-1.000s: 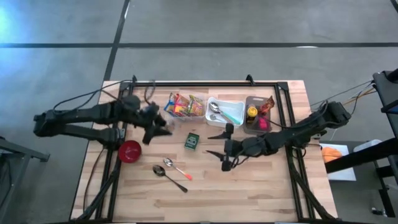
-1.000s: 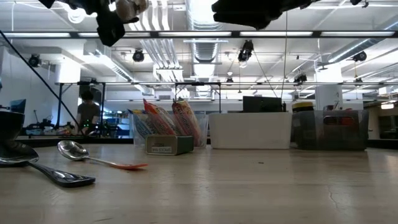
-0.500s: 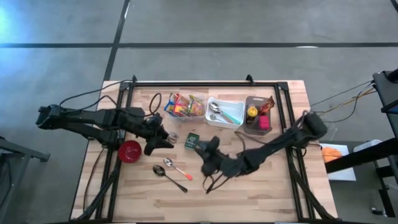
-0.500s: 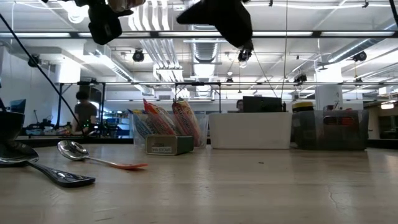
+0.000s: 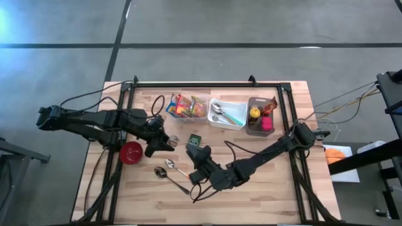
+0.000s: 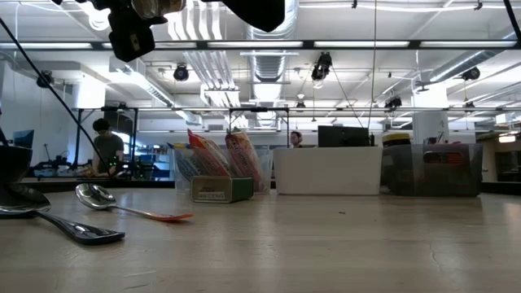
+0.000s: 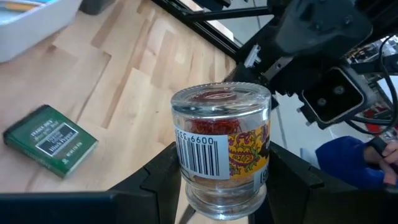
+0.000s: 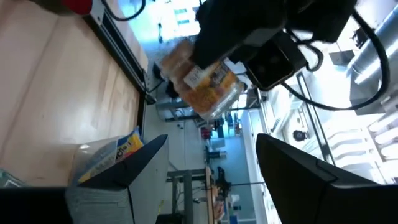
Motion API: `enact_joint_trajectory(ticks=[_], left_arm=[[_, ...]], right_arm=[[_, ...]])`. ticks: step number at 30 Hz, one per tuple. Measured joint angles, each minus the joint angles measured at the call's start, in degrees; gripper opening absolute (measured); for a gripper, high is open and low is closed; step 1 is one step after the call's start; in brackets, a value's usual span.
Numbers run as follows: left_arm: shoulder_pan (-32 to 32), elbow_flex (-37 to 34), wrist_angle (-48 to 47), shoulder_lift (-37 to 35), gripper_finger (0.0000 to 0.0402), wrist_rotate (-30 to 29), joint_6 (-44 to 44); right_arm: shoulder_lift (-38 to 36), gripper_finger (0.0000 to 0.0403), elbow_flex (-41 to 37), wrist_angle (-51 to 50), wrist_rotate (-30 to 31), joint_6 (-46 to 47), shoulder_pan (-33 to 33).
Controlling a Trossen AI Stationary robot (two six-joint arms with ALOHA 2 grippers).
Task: Pick & Place Food Item
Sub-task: Put the brown seasoning bottle into the black bin
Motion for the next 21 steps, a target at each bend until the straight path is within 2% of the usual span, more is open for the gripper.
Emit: enact_joint_trajectory(ticks=[5,10,16,21], left_arm=[[0.0,0.0,-0.2,-0.03,0.0174,0.36,-0.46],[0.0,0.0,-0.25,-0.04,0.0174,0.56,-0.45],[0.0,0.0,-0.2,-0.07,0.0174,0.82,-1.41],[0.0,0.0,-0.16,-0.07,0.0174,1.69,-2.22]], right_arm=[[-0.08,0.024,1.15,-1.0,0.25,0.5,-0.03],[-0.1,0.0246,1.52,-0.96,0.14,5.07,0.0],[-0.1,0.0308,1.52,-0.91,-3.0,5.33,-0.07],[0.29,0.0363,1.48,-1.3,-3.57,-5.63,-0.17]])
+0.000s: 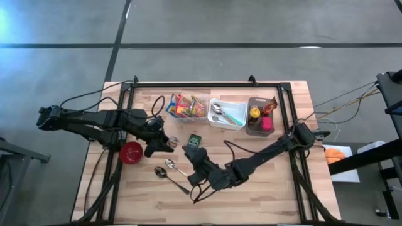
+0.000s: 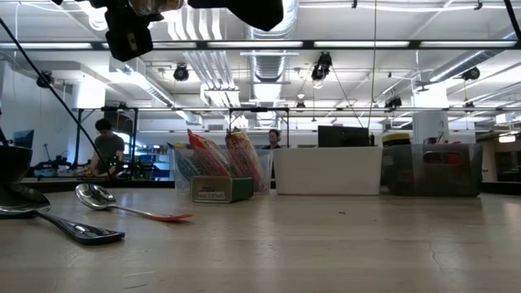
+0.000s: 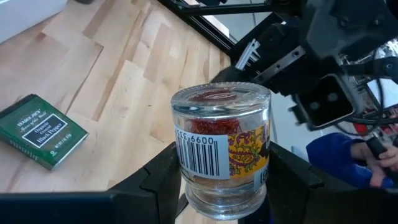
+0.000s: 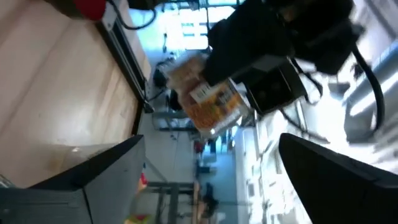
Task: Pick & Place Food Item
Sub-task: Put the brown seasoning bottle into the black bin
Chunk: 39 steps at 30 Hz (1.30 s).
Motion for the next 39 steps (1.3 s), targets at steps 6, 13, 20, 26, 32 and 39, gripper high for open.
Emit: enact_joint_trajectory(ticks=[6,13,20,26,32,39], left_arm=[[0.0,0.0,0.13,0.0,0.0174,0.14,-1.25],[0.0,-0.05,0.35,0.42,0.0174,1.33,-2.99],[-0.33,-0.04,1.04,2.15,0.0174,3.11,-3.61],[-0.35,-0.03,5.19,4.28,0.0174,6.15,-4.65],[-0.37,-0.02,6.33,6.31,0.0174,7.72,-4.94],[-0.98,-0.02,9.41,7.06,0.0174,9.56,-6.38]], right_arm=[[0.03,0.0375,-0.03,-0.53,-3.99,-3.51,-0.67],[0.03,0.0375,0.02,-0.45,-5.37,-12.53,-1.83],[0.05,0.0375,0.26,1.4,-7.2,-15.02,-2.71],[0.09,0.0375,0.26,1.87,-8.84,-15.07,-2.67],[0.09,0.0375,0.26,1.1,-8.84,-15.21,-2.65],[0.09,0.0375,0.12,0.52,-9.7,-15.26,-2.71]])
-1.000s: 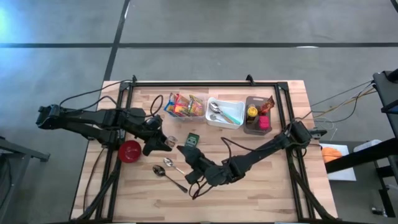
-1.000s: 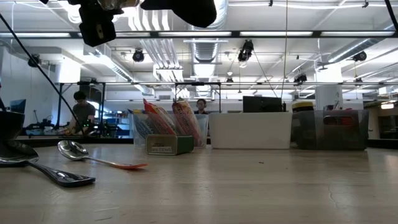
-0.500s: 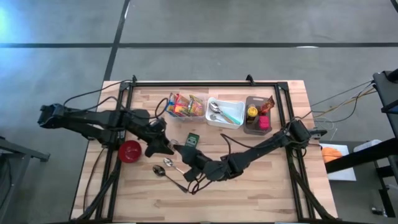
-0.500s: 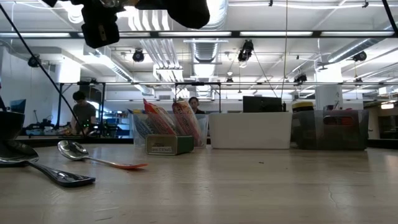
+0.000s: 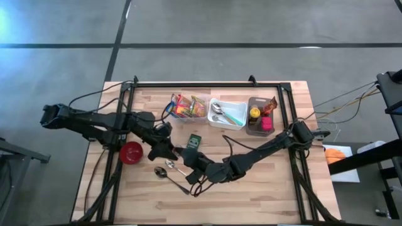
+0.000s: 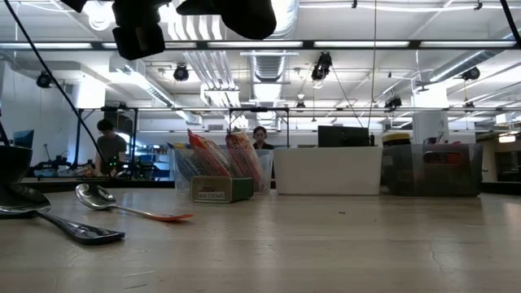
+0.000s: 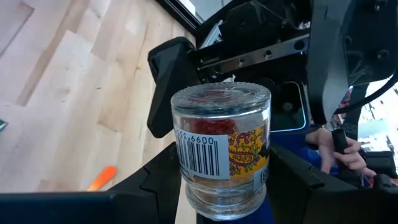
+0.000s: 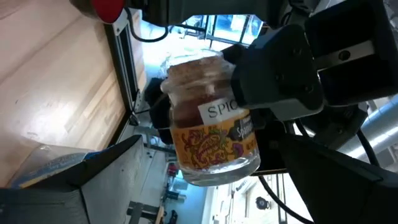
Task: Pick & Place Food Item
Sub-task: Put the brown seasoning bottle into the black bin
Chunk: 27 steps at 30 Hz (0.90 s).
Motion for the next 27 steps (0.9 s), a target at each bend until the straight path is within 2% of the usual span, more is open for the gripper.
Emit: enact_joint_trajectory(ticks=[6,19,23,27], left_arm=[[-0.93,0.04,0.53,0.24,0.0174,0.06,-0.94],[-2.78,0.04,2.18,0.52,0.0174,-0.29,-3.81],[-2.85,0.04,2.14,0.52,0.0174,-0.86,-5.43],[-2.98,0.04,2.22,0.52,0.0174,-2.09,-6.76]], right_arm=[[0.0,0.0368,-0.02,-0.12,-0.02,-2.04,-0.17],[-0.07,0.0224,0.33,-0.87,-0.91,-2.86,-0.44],[-0.13,0.0201,0.33,-1.13,-2.0,-3.11,-0.46],[-0.16,0.0196,0.28,-1.46,-2.6,-6.7,-0.37]])
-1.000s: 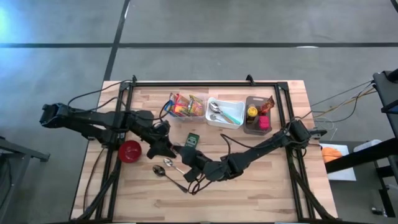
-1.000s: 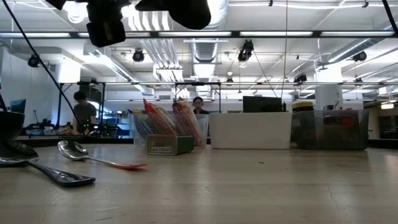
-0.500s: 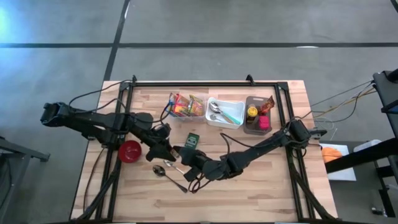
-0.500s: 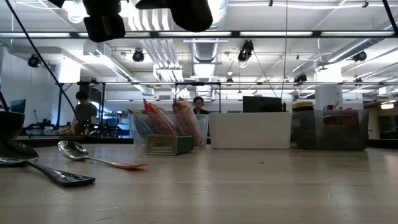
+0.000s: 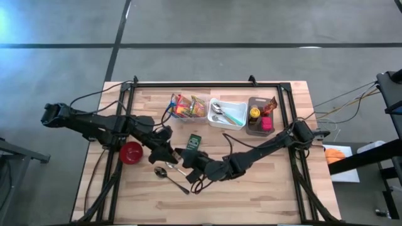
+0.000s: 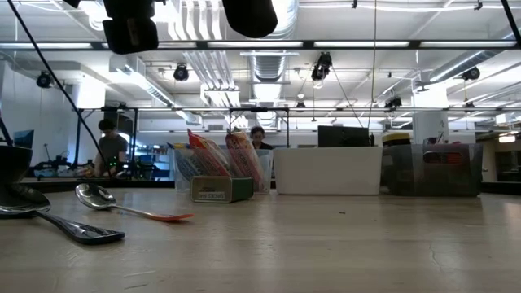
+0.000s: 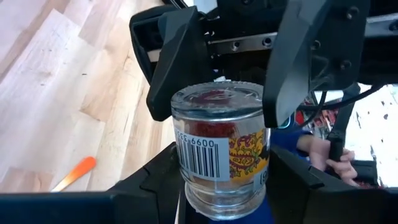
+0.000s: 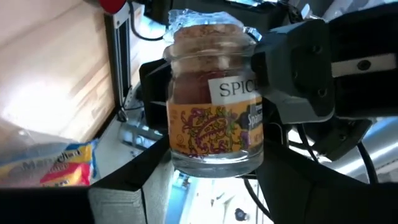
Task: Pick & Place Food Item
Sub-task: Put the brown seasoning bottle into the black bin
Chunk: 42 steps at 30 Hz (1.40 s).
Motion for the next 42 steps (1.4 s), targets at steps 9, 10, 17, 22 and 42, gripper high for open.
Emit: enact_joint_trajectory(ticks=[9,10,17,22,42], left_arm=[[-0.76,0.0,1.76,-0.02,0.0174,-4.84,-5.06],[-0.76,0.0,2.12,-0.02,0.0174,-5.01,-5.06],[-0.76,0.02,2.53,-0.04,0.0174,-5.25,-5.25],[-0.76,0.04,2.46,-0.04,0.0174,-5.66,-5.26],[-1.04,0.17,2.5,-0.32,0.0284,-4.8,-1.04]], right_arm=[[-0.01,0.0247,-0.09,-0.88,0.01,-3.14,-0.02],[-0.01,0.0251,-0.09,-0.84,0.0,-3.16,-0.02],[0.06,0.0255,-0.13,0.45,0.0,-3.14,0.17],[0.14,0.0238,-0.13,0.65,0.89,-2.66,0.2],[0.16,0.0184,-0.17,0.66,3.18,17.34,0.25]])
